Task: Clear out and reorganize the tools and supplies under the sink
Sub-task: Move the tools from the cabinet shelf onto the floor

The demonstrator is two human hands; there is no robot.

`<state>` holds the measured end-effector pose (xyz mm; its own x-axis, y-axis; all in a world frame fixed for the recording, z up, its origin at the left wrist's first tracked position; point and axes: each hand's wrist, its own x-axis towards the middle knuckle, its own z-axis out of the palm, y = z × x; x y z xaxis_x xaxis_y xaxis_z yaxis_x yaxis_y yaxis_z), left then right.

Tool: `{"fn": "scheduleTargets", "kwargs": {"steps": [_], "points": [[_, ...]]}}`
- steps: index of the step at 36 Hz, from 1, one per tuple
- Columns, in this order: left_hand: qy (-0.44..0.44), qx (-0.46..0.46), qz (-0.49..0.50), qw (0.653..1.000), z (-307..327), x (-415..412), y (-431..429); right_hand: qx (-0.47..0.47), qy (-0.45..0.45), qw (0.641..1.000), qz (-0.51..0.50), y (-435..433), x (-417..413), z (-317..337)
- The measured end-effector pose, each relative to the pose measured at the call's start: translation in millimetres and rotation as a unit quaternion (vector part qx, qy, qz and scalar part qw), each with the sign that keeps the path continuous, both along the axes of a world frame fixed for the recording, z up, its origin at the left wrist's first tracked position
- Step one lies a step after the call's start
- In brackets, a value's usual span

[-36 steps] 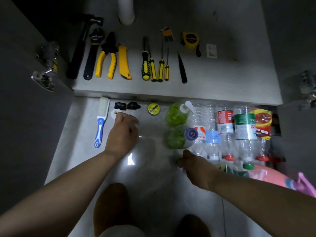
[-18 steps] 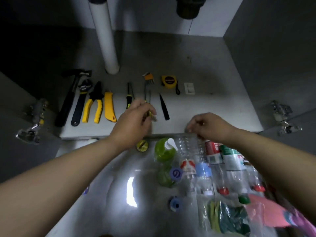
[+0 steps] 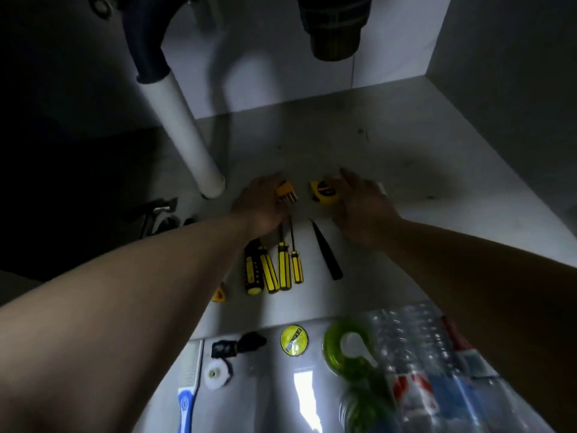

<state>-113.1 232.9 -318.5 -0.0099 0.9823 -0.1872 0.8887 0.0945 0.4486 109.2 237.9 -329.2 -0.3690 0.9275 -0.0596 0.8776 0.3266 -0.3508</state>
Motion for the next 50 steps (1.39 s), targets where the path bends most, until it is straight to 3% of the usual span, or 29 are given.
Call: {"fn": "scheduleTargets", "kwargs": {"steps": [2, 10, 22, 27, 30, 33, 40, 45, 50], "points": [[-0.015, -0.003, -0.009, 1.000, -6.2, -0.8, 7.9, -0.008, 0.017, 1.000, 0.006, 1.9, -10.1, -2.1], [0.075, 0.027, -0.002, 0.997, -5.4, 4.3, 17.6, 0.084, 0.004, 0.996, -0.006, -16.3, 10.5, -3.2], [0.009, 0.104, 0.029, 0.994, 20.1, 43.1, 0.6, 0.071, 0.011, 0.994, -0.084, -55.7, 64.1, -3.7], [-0.102, 0.090, 0.082, 0.987, 43.8, 42.9, -33.5, 0.049, 0.035, 0.988, -0.142, -79.7, 85.1, 9.2], [-0.250, 0.042, 0.135, 0.958, 52.4, 39.7, -74.2, 0.054, 0.049, 0.985, -0.156, -100.1, 100.8, 23.4], [-0.336, 0.009, 0.158, 0.928, 60.6, 29.4, -118.5, 0.024, 0.075, 0.990, -0.120, -124.3, 114.7, 46.2], [-0.365, -0.047, 0.185, 0.911, 83.4, 21.6, -223.1, -0.186, 0.106, 0.976, -0.046, -233.9, 147.2, 80.1], [-0.391, -0.093, 0.193, 0.895, 78.9, 20.5, -278.6, -0.270, -0.033, 0.962, 0.031, -319.4, 157.0, 49.5], [-0.409, -0.130, 0.243, 0.870, 55.3, 27.0, -320.7, -0.290, -0.065, 0.954, 0.036, -378.5, 152.6, 9.1]]}}
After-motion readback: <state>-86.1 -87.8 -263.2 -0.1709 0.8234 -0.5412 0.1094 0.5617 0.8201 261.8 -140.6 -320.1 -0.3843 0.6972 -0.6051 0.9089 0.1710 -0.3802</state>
